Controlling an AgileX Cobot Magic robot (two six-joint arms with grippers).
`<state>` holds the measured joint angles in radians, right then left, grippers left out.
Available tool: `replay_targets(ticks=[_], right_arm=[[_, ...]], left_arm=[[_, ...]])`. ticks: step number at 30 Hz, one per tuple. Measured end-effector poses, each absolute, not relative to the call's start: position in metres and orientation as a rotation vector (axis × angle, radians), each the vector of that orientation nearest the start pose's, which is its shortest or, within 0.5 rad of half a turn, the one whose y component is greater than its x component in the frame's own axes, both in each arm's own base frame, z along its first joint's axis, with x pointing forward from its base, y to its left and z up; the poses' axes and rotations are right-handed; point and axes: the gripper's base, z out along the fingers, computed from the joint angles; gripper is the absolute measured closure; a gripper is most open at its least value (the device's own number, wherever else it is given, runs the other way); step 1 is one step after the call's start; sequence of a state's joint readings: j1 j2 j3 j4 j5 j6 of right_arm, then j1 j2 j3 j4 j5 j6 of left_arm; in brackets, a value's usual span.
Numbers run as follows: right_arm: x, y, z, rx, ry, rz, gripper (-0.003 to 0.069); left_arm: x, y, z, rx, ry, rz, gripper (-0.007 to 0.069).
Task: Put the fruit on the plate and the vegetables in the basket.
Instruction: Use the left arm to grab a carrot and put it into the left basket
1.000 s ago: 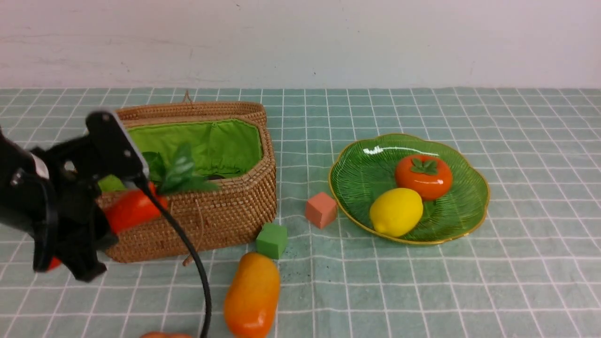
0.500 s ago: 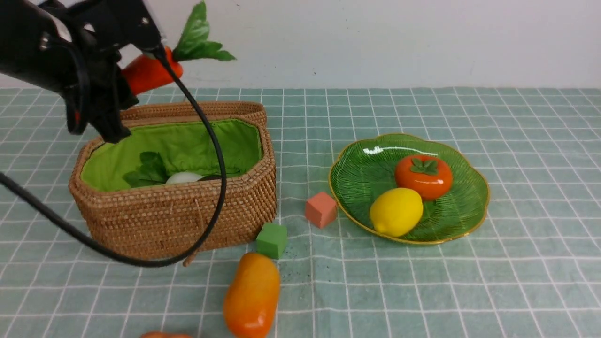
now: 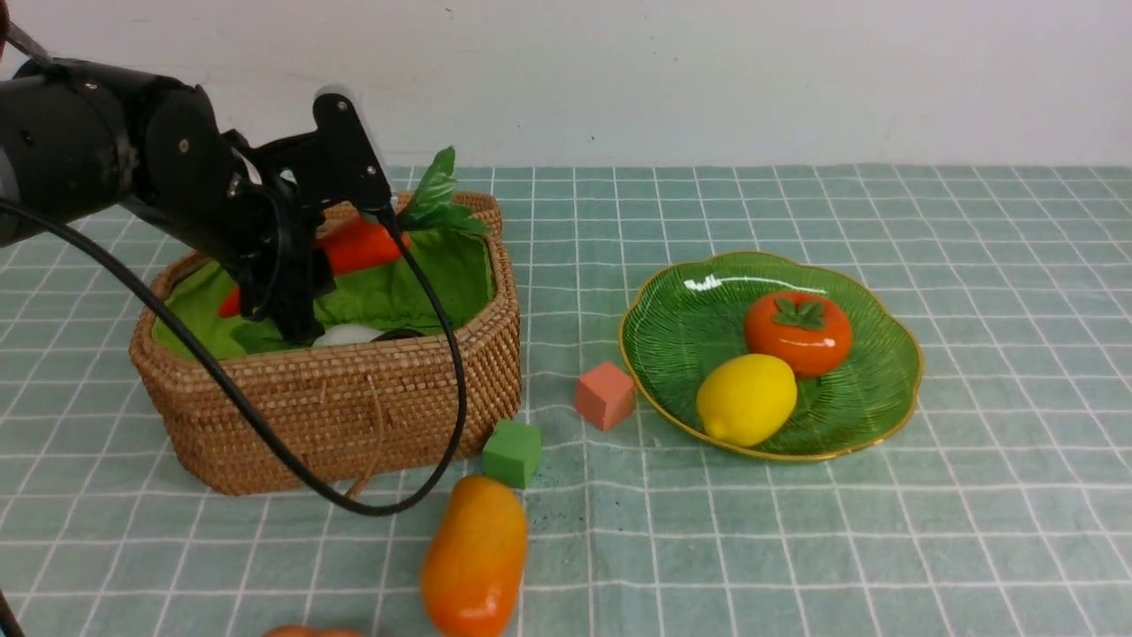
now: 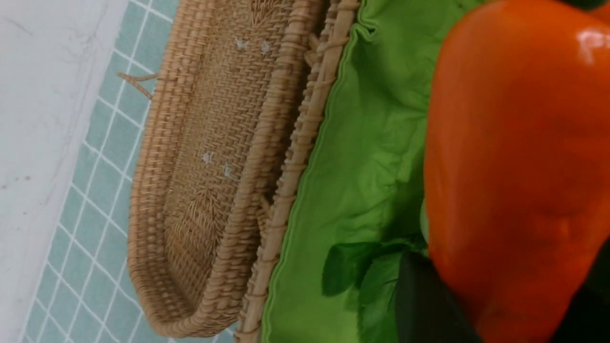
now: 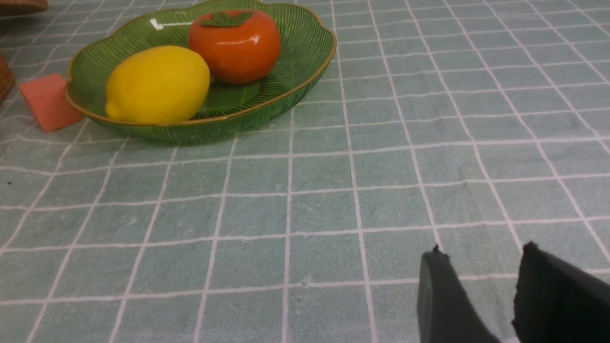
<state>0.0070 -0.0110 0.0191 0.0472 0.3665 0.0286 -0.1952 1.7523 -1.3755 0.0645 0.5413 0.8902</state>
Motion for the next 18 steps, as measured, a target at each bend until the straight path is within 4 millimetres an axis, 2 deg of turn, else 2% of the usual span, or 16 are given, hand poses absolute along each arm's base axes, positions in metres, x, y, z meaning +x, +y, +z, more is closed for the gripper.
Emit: replay_targets(ticks=[4, 7, 8, 9, 11, 14, 16, 18], right_arm=[[0.053, 0.002, 0.174, 0.049, 1.858, 0.071, 0.0421], [0.053, 0.002, 0.174, 0.049, 1.858, 0.071, 0.0421], [0.053, 0.002, 0.174, 0.049, 1.858, 0.071, 0.0421], [0.053, 0.002, 0.174, 0.049, 1.858, 0.071, 0.0421], [0.053, 0.002, 0.174, 0.049, 1.858, 0.071, 0.0421], [0.053, 0.002, 0.174, 0.049, 1.858, 0.071, 0.0421], [0.053, 0.002, 0.174, 0.049, 1.858, 0.071, 0.0421], [0.053, 0.002, 0.174, 0.049, 1.858, 0.071, 0.0421]], left_arm=[[0.388, -0.074, 0.275, 1.308, 2.082, 0.369, 0.0372], [0.386, -0.074, 0.275, 1.314, 2.097, 0.362, 0.034], [0.384, -0.073, 0.276, 1.312, 2.113, 0.354, 0.0272], [0.384, -0.073, 0.277, 1.311, 2.111, 0.355, 0.0272], [0.379, -0.072, 0.284, 1.268, 2.139, 0.338, 0.012], [0.369, -0.07, 0.297, 1.217, 2.169, 0.316, -0.0011], [0.364, -0.069, 0.301, 1.214, 2.183, 0.311, -0.0028], [0.349, -0.066, 0.312, 1.224, 2.236, 0.289, -0.0038]])
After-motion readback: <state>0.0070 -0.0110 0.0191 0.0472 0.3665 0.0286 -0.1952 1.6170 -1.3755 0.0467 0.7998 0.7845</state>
